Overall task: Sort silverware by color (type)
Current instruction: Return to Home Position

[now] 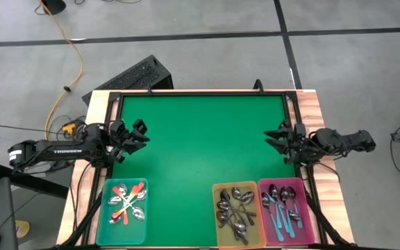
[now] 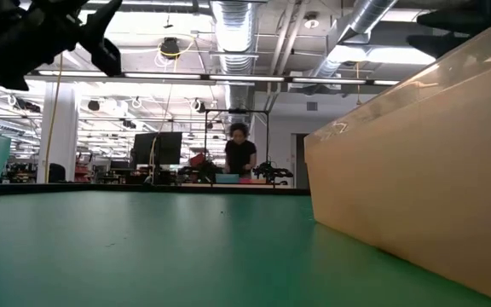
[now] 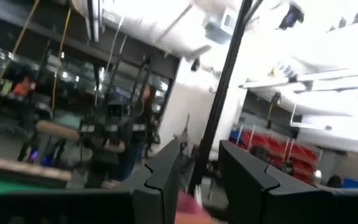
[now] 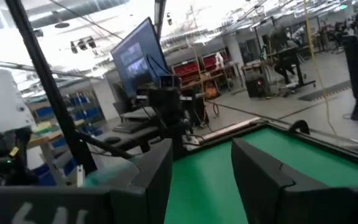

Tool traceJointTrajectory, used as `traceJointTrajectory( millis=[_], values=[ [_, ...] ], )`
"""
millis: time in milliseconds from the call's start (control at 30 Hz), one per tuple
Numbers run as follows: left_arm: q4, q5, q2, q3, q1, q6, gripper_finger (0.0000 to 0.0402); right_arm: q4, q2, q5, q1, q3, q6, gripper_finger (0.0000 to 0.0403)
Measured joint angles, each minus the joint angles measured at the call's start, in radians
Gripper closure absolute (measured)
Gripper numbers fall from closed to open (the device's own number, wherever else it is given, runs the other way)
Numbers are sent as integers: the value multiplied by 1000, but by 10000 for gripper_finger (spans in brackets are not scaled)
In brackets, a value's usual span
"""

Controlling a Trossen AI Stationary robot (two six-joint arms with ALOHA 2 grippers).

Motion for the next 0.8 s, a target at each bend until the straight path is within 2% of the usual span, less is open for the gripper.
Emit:
traceJointTrajectory(
  millis=[300,467,667,800],
  values=[
    [-23,45,-8,-1,3,37,305,-86,-1,-4,-36,3,-20,223],
    [-58,54,-7,-1,5,56,306,-145,-1,-51,-50,-6,-77,223],
    [-56,35,-7,-3,5,127,306,-2,-1,-65,-58,-146,-115,223],
    [-58,-20,-7,-3,5,152,306,2,32,-105,-77,-145,-170,223]
  ],
)
